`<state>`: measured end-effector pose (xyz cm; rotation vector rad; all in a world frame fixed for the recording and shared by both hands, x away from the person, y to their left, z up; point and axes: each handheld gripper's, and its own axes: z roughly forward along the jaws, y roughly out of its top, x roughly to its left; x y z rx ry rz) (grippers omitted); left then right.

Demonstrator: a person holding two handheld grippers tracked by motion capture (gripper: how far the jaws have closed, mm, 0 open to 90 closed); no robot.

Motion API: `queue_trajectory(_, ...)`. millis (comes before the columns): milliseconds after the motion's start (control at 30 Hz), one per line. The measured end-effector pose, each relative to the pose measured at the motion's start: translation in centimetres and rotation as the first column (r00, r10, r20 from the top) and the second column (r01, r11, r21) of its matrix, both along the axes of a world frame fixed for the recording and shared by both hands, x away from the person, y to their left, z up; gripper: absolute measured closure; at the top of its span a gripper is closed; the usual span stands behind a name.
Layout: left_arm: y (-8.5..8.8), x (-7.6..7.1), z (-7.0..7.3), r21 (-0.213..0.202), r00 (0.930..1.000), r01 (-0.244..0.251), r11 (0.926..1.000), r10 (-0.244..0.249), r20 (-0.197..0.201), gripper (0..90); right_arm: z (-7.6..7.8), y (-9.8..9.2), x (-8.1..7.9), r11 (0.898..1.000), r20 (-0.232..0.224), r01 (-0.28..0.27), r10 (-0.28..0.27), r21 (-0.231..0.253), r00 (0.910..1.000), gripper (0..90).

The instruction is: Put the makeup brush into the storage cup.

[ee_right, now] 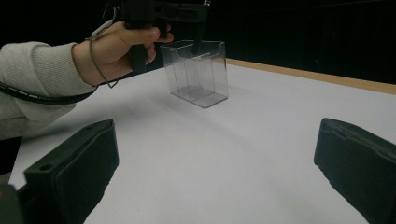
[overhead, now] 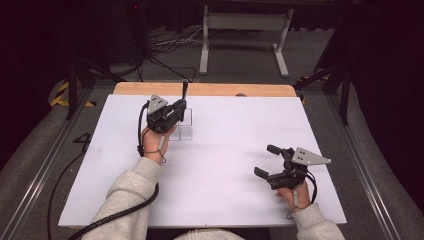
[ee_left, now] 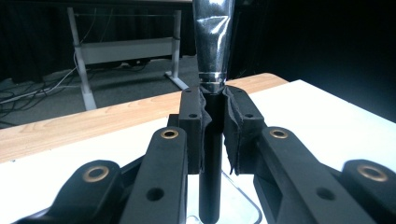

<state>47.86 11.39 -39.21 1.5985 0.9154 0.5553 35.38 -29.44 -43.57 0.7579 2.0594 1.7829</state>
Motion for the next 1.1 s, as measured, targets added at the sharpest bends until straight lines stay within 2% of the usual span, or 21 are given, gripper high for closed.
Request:
queue_trajectory(133, -0.1, 0.0, -0.4, -0.016, 0.9999, 0.001, 0.9999, -0.001, -0.013, 78.2, 0.0, 0.0, 0.0, 1.000, 0.003, -0.002, 0.002, 0.000, 1.0000, 0.3)
queue_trajectory(233, -0.1, 0.0, -0.6, -0.003, 0.9999, -0.001, 1.0000, 0.001, -0.013, 78.2, 0.0, 0.0, 0.0, 1.000, 0.003, -0.003, 0.003, 0.001, 1.0000, 0.2)
queue_trajectory(333, -0.1, 0.0, -0.7, -0.011, 0.9998, -0.001, 0.9999, 0.000, -0.019, 78.2, 0.0, 0.0, 0.0, 1.000, 0.001, -0.003, 0.003, 0.001, 1.0000, 0.2)
queue_trajectory(667, -0.1, -0.5, -1.2, 0.008, 0.9996, -0.012, 0.9999, 0.012, -0.025, 78.1, 0.0, 0.1, 0.0, 1.000, 0.002, -0.005, 0.005, -0.001, 1.0000, 0.3)
queue_trajectory(1100, 0.1, -0.6, -2.0, 0.008, 0.9990, -0.014, 0.9999, 0.015, -0.043, 78.0, 0.0, 0.1, 0.0, 1.000, 0.001, -0.006, 0.007, -0.001, 1.0000, 0.3)
